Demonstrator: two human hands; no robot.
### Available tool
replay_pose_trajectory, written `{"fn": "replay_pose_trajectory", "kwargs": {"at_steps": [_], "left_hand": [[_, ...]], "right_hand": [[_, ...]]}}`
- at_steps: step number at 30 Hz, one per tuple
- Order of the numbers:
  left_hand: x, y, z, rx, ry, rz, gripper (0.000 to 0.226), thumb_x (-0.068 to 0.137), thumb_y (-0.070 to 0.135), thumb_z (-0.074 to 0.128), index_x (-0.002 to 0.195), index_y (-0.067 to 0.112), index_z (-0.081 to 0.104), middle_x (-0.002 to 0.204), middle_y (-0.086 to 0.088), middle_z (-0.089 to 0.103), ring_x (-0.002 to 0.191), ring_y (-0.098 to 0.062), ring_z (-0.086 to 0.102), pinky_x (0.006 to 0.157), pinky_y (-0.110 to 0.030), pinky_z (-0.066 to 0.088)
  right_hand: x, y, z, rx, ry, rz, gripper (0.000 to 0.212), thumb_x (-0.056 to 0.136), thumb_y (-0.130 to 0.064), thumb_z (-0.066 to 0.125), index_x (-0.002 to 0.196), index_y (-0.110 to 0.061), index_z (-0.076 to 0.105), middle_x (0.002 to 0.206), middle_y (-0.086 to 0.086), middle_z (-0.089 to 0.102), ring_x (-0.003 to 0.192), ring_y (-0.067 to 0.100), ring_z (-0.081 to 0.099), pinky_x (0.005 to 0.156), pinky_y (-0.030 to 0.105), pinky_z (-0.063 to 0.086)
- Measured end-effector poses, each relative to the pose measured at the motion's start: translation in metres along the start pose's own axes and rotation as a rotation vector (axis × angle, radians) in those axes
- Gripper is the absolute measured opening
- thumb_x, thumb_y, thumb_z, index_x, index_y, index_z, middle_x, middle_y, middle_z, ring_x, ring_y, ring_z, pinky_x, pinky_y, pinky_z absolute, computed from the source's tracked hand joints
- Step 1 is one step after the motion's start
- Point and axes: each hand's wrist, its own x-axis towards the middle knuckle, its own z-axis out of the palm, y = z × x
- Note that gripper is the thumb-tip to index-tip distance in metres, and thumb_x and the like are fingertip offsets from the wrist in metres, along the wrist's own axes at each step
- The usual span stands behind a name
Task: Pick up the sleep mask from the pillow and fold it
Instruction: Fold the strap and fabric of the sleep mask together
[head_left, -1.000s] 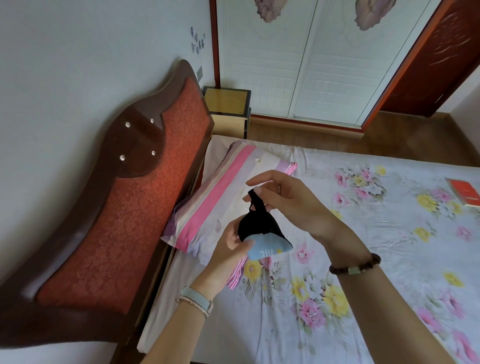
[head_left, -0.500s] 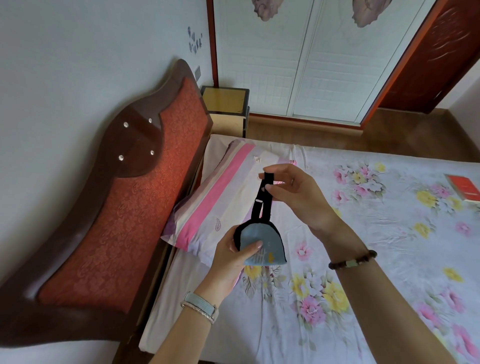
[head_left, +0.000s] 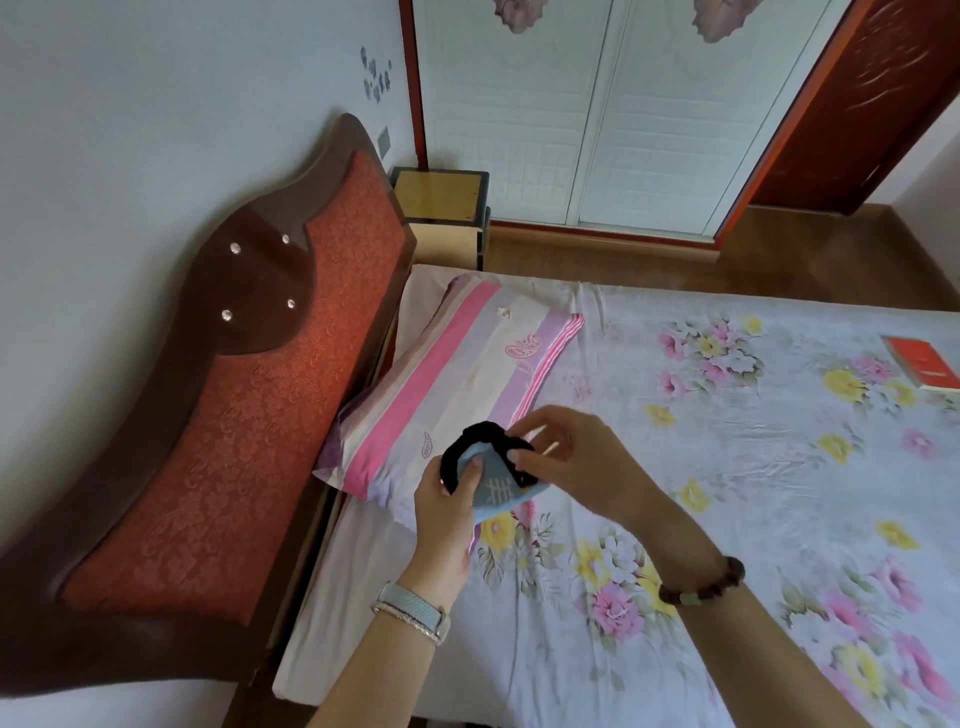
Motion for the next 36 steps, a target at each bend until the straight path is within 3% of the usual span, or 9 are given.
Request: {"fn": "replay_pose_trajectory", "kwargs": {"at_steps": [7, 11, 14, 17, 20, 24, 30, 33, 36], "left_hand": [[-0.01, 0.001, 0.018, -0.004, 0.01, 0.014, 0.008, 0.092, 0.009, 0.063, 0.089, 0.015, 0.06, 0.092, -0.015, 0.061, 0.084, -0.027, 0.061, 0.075, -0.041, 0.051], [-0.015, -0.002, 0.031, -0.056, 0.014, -0.04, 0.007, 0.095, 0.009, 0.059, 0.092, 0.016, 0.059, 0.089, -0.006, 0.063, 0.076, -0.015, 0.063, 0.064, -0.03, 0.051], [-0.017, -0.005, 0.039, -0.182, 0.018, -0.093, 0.008, 0.097, 0.01, 0.055, 0.097, 0.016, 0.061, 0.095, -0.006, 0.067, 0.083, -0.017, 0.067, 0.068, -0.028, 0.055], [-0.018, -0.008, 0.044, -0.223, 0.026, -0.123, 0.015, 0.098, 0.009, 0.054, 0.111, 0.01, 0.06, 0.112, -0.016, 0.067, 0.103, -0.029, 0.066, 0.082, -0.039, 0.057], [-0.02, -0.01, 0.047, -0.027, -0.004, -0.063, 0.02, 0.093, 0.007, 0.06, 0.112, 0.01, 0.059, 0.119, -0.019, 0.065, 0.113, -0.034, 0.063, 0.097, -0.051, 0.052], [-0.018, -0.006, 0.043, 0.201, -0.104, 0.074, 0.028, 0.083, 0.005, 0.071, 0.103, 0.024, 0.065, 0.101, 0.007, 0.071, 0.1, -0.011, 0.067, 0.083, -0.026, 0.055], [-0.006, -0.002, 0.027, 0.343, -0.217, 0.141, 0.012, 0.092, 0.01, 0.061, 0.087, 0.018, 0.068, 0.087, -0.012, 0.069, 0.081, -0.019, 0.064, 0.072, -0.033, 0.052], [0.001, -0.003, 0.016, 0.382, -0.278, 0.161, 0.02, 0.093, 0.01, 0.059, 0.083, 0.025, 0.068, 0.08, -0.004, 0.07, 0.076, -0.013, 0.065, 0.068, -0.027, 0.054], [0.006, -0.003, 0.006, 0.385, -0.307, 0.132, 0.019, 0.092, 0.016, 0.061, 0.082, 0.03, 0.07, 0.078, 0.003, 0.073, 0.077, -0.012, 0.069, 0.067, -0.024, 0.056]], "right_hand": [[-0.013, 0.039, 0.004, 0.045, 0.139, 0.192, 0.027, 0.081, -0.029, 0.078, 0.101, -0.017, 0.064, 0.087, 0.003, 0.068, 0.062, 0.02, 0.074, 0.059, 0.037, 0.063], [-0.013, 0.052, 0.003, -0.146, 0.258, 0.183, 0.048, 0.073, -0.042, 0.081, 0.109, -0.022, 0.057, 0.091, 0.002, 0.061, 0.078, 0.022, 0.066, 0.069, 0.034, 0.056], [-0.013, 0.063, 0.0, -0.063, 0.247, 0.252, 0.062, 0.073, -0.049, 0.08, 0.122, -0.022, 0.053, 0.107, 0.0, 0.06, 0.088, 0.016, 0.066, 0.079, 0.031, 0.055], [-0.016, 0.069, -0.003, 0.1, 0.15, 0.261, 0.048, 0.078, -0.043, 0.078, 0.116, -0.018, 0.063, 0.1, -0.005, 0.069, 0.082, 0.012, 0.07, 0.074, 0.025, 0.058], [-0.02, 0.072, -0.003, 0.227, 0.164, 0.252, 0.035, 0.079, -0.029, 0.08, 0.107, -0.012, 0.068, 0.087, 0.001, 0.075, 0.07, 0.014, 0.074, 0.068, 0.035, 0.064], [-0.022, 0.078, -0.004, 0.121, 0.229, 0.273, 0.028, 0.077, -0.032, 0.081, 0.098, -0.018, 0.07, 0.082, -0.002, 0.074, 0.07, 0.014, 0.072, 0.067, 0.033, 0.063], [-0.027, 0.074, 0.002, 0.115, 0.264, 0.277, 0.029, 0.075, -0.036, 0.082, 0.098, -0.022, 0.07, 0.087, -0.003, 0.073, 0.075, 0.01, 0.07, 0.066, 0.025, 0.058], [-0.037, 0.07, 0.007, 0.16, 0.215, 0.27, 0.035, 0.074, -0.028, 0.085, 0.104, -0.021, 0.068, 0.094, 0.001, 0.076, 0.083, 0.013, 0.073, 0.074, 0.028, 0.06], [-0.048, 0.064, 0.015, 0.214, 0.204, 0.262, 0.037, 0.073, -0.023, 0.086, 0.104, -0.024, 0.066, 0.094, -0.002, 0.075, 0.076, 0.002, 0.071, 0.068, 0.02, 0.058]]}}
